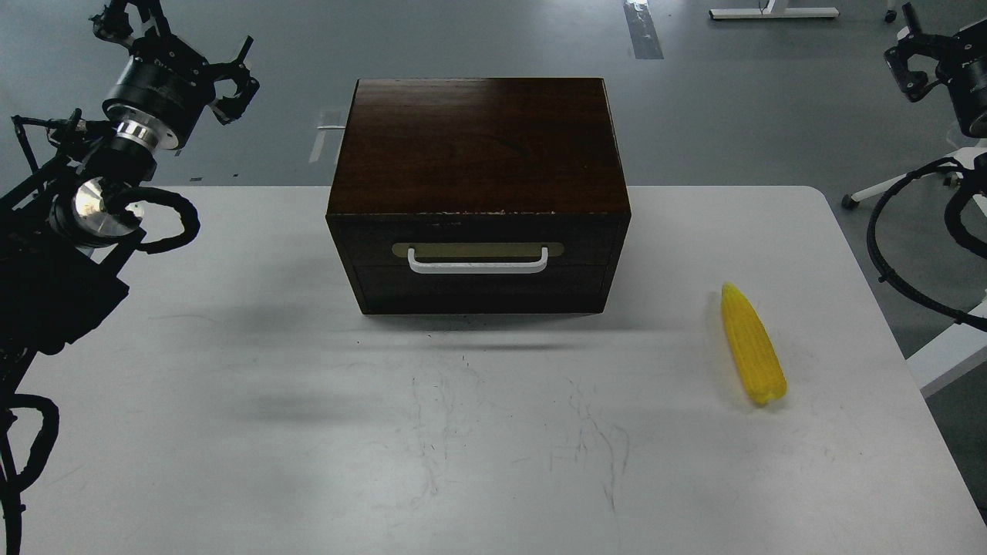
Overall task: Put corn in drawer with both arms
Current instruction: 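Move the left arm from rest toward the wooden box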
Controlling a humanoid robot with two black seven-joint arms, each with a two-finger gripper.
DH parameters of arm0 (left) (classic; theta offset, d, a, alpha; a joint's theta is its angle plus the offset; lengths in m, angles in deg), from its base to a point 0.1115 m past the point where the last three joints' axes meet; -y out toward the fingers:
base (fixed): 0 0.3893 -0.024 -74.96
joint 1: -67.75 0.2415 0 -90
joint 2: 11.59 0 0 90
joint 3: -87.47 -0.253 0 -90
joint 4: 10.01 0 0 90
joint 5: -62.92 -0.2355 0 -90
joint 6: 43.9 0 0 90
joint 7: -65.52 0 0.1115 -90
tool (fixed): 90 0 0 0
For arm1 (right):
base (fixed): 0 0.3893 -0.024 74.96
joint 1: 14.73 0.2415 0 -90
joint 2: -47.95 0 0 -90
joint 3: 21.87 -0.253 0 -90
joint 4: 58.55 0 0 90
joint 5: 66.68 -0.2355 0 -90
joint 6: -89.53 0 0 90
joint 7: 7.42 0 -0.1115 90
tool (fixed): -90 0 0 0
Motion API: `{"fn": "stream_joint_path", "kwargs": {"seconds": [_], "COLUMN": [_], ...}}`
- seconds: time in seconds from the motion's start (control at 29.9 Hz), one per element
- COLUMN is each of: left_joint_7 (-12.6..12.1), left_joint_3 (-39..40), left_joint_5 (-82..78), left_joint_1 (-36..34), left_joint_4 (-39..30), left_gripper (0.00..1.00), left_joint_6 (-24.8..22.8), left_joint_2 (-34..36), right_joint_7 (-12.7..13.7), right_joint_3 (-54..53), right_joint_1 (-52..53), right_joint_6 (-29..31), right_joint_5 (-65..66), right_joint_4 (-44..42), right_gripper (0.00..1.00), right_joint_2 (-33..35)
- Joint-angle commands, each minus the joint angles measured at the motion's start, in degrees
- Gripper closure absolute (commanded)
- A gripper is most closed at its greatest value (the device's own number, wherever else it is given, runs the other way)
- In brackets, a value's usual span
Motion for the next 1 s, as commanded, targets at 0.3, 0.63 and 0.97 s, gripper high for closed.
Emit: {"fn": "stream_joint_path", "kwargs": {"seconds": [0.3,0.63,0.97], "left_joint_7": [0.05,-4.52,-4.26], "left_joint_3": [0.09,-4.82,-4.83], "left_joint_5": [-0.01,-2.19,-35.94], "left_joint_1": [-0.14,-0.14,-10.68], "left_joint_4": [-0.66,-13.39,-28.61], "left_gripper": [0.02,0.02,0.03], "left_joint_6": [0.0,0.0,0.0], "left_joint_2": [0.85,12.26,19.84], "right_joint_7": [0.0,-0.08,0.0], "right_joint_3": [-0.17,-0.7,0.18], "right_joint_1": [0.12,1.26,1.61], "right_joint_6": [0.0,0.0,0.0], "right_joint_5": [0.0,0.0,0.0], "right_joint_4": [0.28,-0.07,0.19], "right_gripper": [0.0,0.0,0.0], "right_joint_2": [0.0,2.19,3.96]}}
